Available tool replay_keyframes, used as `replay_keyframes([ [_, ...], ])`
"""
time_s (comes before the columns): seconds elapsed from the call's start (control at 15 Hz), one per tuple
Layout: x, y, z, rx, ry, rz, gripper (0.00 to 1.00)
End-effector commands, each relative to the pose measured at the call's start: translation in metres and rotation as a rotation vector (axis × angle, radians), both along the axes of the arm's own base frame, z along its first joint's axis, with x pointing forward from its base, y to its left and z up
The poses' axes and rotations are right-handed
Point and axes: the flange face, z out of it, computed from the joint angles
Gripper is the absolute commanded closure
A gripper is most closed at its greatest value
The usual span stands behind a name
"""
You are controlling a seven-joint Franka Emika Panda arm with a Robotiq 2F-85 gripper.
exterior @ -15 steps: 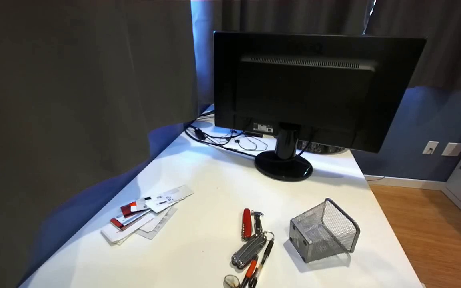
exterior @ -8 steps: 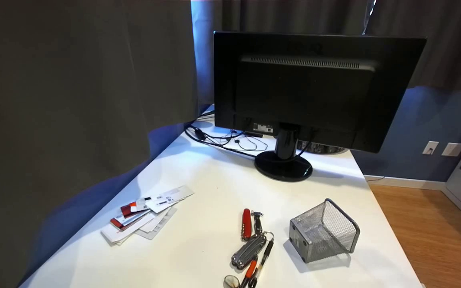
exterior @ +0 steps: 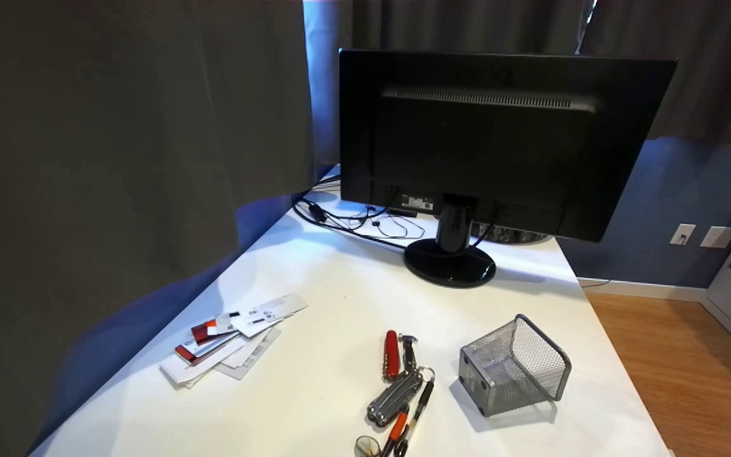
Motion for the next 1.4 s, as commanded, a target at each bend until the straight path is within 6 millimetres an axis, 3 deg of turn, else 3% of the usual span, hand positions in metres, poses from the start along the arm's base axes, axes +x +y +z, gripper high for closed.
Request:
replay_keyframes([
  [0.0, 0.003, 0.010, -0.058, 0.063, 0.070, 0.056, 0.00],
  [0.6, -0.014, 0.025, -0.193, 0.164, 0.117, 0.150, 0.00],
  [0.67, -0.023, 0.020, -0.168, 0.110, 0.111, 0.142, 0.00],
  [0.87, -0.020, 0.022, -0.194, 0.139, 0.128, 0.146, 0.00],
  [1.33, -0.015, 0.024, -0.195, 0.148, 0.124, 0.145, 0.00],
])
